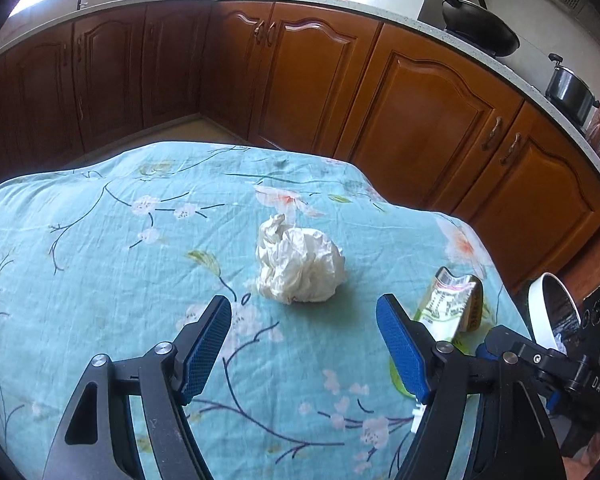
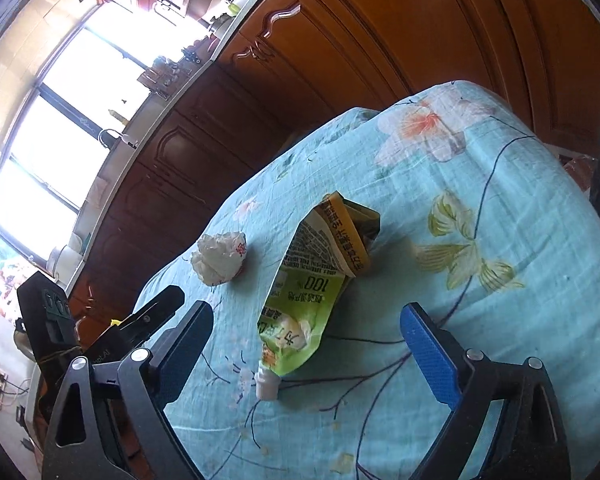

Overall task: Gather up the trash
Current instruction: 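Move both open grippers back over the table toward the tissue ball and green pouch, then grasp the white tissue ball with the left gripper while the right gripper grasps the green pouch, then carry the tissue ball and green pouch with both grippers over the bin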

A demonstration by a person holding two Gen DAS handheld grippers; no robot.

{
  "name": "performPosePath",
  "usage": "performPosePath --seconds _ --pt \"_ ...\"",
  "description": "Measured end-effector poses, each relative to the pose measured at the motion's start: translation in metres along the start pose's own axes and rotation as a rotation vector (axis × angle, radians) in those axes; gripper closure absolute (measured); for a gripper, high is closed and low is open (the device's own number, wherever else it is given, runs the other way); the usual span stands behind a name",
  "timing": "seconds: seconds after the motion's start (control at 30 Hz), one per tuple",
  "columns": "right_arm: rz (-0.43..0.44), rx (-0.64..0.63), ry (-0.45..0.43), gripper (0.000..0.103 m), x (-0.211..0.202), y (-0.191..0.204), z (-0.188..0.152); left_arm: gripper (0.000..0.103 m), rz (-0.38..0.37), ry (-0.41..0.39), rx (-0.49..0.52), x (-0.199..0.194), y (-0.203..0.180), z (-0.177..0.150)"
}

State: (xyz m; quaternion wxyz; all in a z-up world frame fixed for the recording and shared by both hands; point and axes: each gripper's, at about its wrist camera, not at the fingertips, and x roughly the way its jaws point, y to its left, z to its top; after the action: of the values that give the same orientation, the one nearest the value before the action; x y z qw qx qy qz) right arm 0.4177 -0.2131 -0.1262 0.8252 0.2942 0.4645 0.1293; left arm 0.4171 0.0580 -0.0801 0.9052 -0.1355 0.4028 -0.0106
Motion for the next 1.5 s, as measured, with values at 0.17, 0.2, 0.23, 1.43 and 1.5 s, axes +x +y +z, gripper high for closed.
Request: performPosePath --seconds 0.17,0.2,0.23,1.43,1.5 --pt "-0.01 0.018 0.014 0.023 0.013 0.0 0.008 0.028 0.047 0.017 0.016 0.034 0.001 0.018" --pt "-0.016 0.011 0.012 0.024 0.015 0.001 0.008 0.028 0.05 0.024 0.013 0.04 0.002 0.021" --pt "-0.026 0.004 0.011 0.029 0.016 0.002 0.009 0.029 0.053 0.028 0.011 0.046 0.003 0.023" --pt "-0.006 -0.002 -0.136 0.066 -0.141 -0.055 -0.036 0.075 -0.255 0.038 0.208 -0.049 -0.119 -0.08" --pt "-0.011 0.009 -0.153 0.066 -0.151 -0.062 -0.038 0.075 -0.258 0.041 0.231 -0.052 -0.13 -0.084"
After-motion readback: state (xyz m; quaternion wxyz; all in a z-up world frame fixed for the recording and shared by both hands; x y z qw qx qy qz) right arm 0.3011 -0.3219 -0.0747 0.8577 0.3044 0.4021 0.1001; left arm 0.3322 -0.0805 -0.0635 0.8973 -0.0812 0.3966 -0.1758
